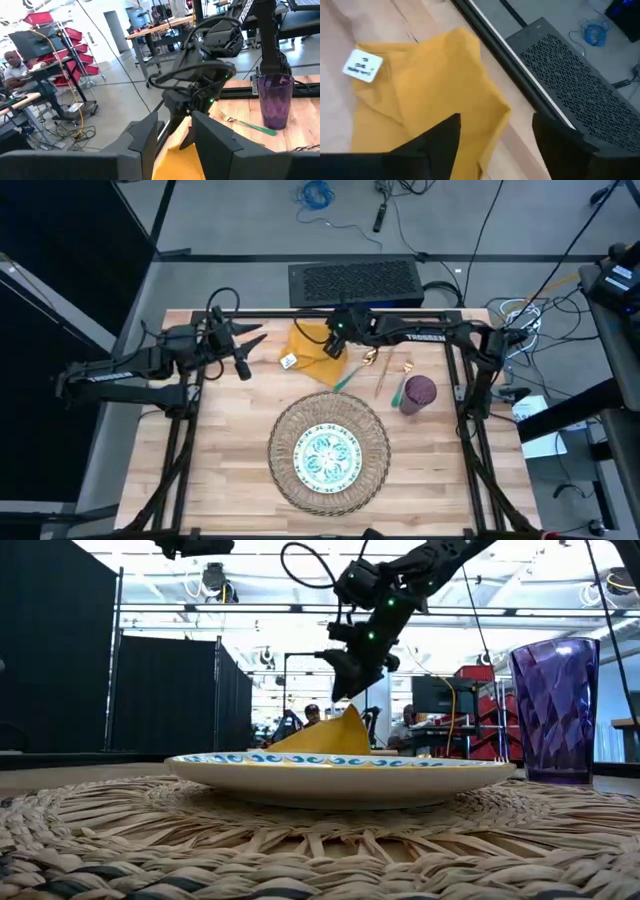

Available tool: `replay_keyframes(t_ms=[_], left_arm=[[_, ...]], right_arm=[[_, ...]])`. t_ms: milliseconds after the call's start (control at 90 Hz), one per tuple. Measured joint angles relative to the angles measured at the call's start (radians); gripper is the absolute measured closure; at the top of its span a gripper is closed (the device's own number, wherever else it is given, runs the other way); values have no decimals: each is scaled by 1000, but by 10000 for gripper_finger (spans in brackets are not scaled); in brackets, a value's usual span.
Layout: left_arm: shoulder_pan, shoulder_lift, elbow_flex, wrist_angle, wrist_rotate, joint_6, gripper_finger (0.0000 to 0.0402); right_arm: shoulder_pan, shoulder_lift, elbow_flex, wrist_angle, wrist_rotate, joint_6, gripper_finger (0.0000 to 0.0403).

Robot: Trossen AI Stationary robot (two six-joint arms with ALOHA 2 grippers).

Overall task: Set table place
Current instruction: Fold the yellow table napkin

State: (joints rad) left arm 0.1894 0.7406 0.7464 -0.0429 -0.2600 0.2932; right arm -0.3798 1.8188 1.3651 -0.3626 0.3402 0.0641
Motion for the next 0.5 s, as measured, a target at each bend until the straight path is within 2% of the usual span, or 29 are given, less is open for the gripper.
replay_keyframes(t_ms=[144,233,500], left_arm=[[0,0,0,-1,0,0,295],[0,0,0,0,0,0,295],[0,0,0,4,0,-3,295]], right_arm=[[-25,-12,0,-48,-11,70,165],[-35,-12,0,-82,-52,102,165],[-31,-12,0,-83,-85,117,165]])
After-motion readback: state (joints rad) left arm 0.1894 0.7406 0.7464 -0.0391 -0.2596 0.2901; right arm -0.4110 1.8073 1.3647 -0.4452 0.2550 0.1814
